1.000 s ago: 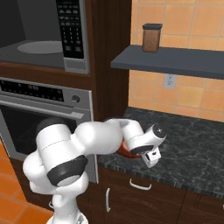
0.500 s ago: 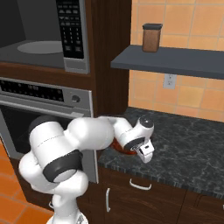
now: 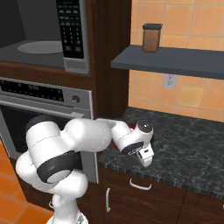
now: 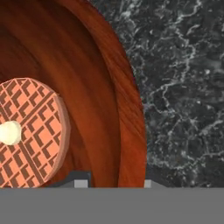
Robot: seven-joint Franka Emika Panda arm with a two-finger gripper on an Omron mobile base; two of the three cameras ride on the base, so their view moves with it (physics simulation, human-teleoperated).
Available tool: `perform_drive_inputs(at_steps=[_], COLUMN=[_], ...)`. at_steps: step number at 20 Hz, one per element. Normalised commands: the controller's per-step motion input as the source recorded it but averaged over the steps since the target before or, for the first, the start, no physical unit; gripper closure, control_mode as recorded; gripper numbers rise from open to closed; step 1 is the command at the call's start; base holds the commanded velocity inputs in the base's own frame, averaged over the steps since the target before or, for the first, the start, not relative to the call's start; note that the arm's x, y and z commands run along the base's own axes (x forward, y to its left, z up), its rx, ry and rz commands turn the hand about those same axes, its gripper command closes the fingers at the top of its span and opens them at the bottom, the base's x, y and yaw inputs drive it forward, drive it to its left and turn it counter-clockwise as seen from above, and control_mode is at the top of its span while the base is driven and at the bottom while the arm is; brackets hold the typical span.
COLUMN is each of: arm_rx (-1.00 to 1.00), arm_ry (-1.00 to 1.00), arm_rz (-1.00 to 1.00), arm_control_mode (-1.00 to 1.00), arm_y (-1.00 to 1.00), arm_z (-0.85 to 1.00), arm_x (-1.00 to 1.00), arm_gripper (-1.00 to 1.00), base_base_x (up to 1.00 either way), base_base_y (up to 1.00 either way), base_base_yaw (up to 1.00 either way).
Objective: Open the microwave, place the bowl with waffle inside the microwave, then close the microwave door and turn it on.
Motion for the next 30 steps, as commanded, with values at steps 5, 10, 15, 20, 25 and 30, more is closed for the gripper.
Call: perform_drive_inputs(at_steps=[5, 10, 15, 20, 25, 30], arm_rx=[0.12, 0.0, -0.01, 0.0, 0.0, 0.0], arm_ry=[-0.05, -0.17, -0.17, -0.06, -0.04, -0.08], arm_rz=[-0.08, 0.0, 0.0, 0.02, 0.0, 0.0], arm_control_mode=[-1.0, -1.0, -1.0, -1.0, -1.0, -1.0], arm_y=[-0.54, -0.03, 0.23, 0.49, 0.67, 0.88], arm_z=[0.81, 0.92, 0.96, 1.0, 1.0, 1.0], arm_x=[-0.7, -1.0, -1.0, -0.77, -0.5, -0.52], arm_gripper=[1.0, 1.0, 1.0, 1.0, 1.0, 1.0], base_base_x=[0.0, 0.0, 0.0, 0.0, 0.0, 0.0], base_base_y=[0.0, 0.0, 0.0, 0.0, 0.0, 0.0], base_base_yaw=[0.0, 0.0, 0.0, 0.0, 0.0, 0.0])
